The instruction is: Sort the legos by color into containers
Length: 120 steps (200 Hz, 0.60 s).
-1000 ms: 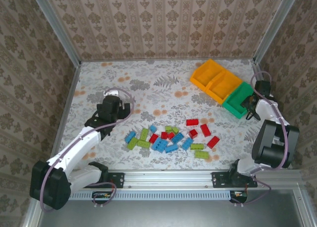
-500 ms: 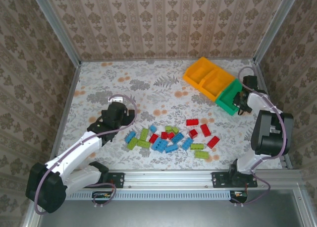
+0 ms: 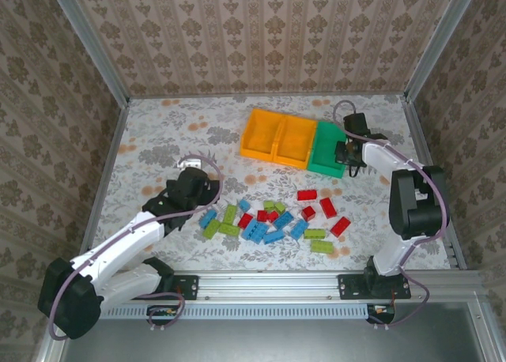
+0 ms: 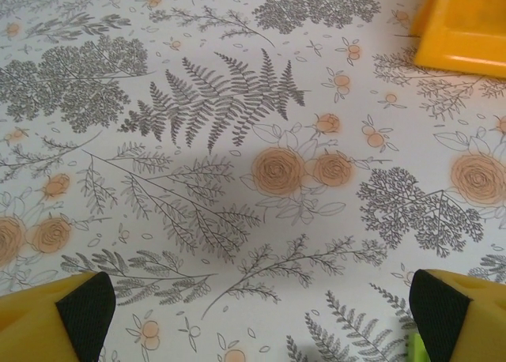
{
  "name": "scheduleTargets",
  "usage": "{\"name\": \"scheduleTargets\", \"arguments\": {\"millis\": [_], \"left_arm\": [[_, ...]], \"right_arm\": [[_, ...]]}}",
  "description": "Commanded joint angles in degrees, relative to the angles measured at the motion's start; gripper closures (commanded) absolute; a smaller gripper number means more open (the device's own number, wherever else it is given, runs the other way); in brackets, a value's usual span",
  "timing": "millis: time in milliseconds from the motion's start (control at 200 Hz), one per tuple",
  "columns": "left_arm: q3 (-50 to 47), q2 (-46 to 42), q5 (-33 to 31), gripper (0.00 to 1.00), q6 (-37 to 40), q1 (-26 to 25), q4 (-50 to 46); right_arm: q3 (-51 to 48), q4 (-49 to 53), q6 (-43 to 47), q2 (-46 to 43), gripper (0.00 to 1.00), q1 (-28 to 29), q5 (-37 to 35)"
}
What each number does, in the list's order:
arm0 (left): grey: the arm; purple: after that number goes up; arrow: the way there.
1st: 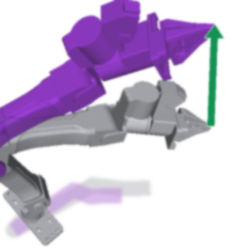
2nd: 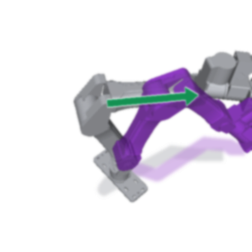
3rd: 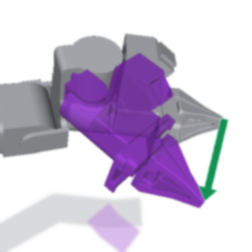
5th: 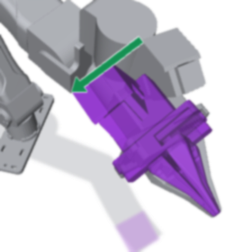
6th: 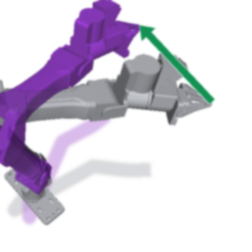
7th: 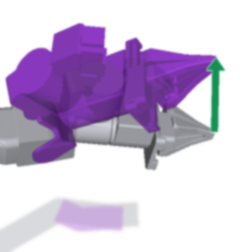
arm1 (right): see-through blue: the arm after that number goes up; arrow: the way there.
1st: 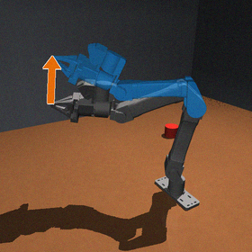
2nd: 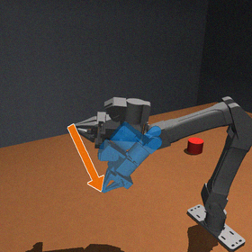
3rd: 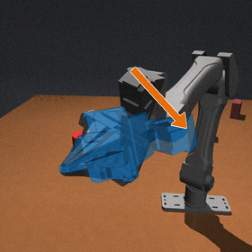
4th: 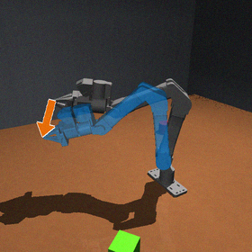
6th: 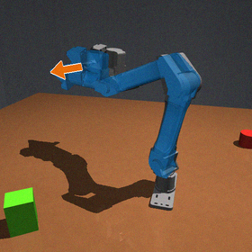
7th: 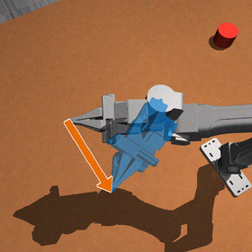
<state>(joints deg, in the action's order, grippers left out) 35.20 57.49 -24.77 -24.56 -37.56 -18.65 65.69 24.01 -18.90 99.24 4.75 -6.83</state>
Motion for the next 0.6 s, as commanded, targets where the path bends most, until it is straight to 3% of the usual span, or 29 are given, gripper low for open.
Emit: {"name": "scheduleTargets", "arguments": {"millis": [0,215,320,405,595], "left_arm": [[-0.22,-0.17,-1.42,0.00,-4.12,-1.58,-4.58],[-0.56,3.16,-2.79,0.00,-9.62,-6.48,-8.65],[-1.97,4.11,-1.92,0.00,-11.60,-8.51,-8.08],[-3.44,3.98,-0.22,0.02,-12.70,-9.18,-7.68],[-7.10,2.17,4.22,0.08,-13.89,-9.79,-6.66]], "right_arm": [[1.28,-0.77,3.45,0.98,0.83,2.30,2.13],[0.56,-1.20,3.94,0.81,0.78,2.89,2.36],[0.16,-1.32,4.22,0.24,0.56,2.89,3.16],[-0.04,-1.49,4.54,-0.80,0.44,2.65,4.61],[0.05,-1.07,5.56,-3.57,0.35,2.28,6.78]]}}
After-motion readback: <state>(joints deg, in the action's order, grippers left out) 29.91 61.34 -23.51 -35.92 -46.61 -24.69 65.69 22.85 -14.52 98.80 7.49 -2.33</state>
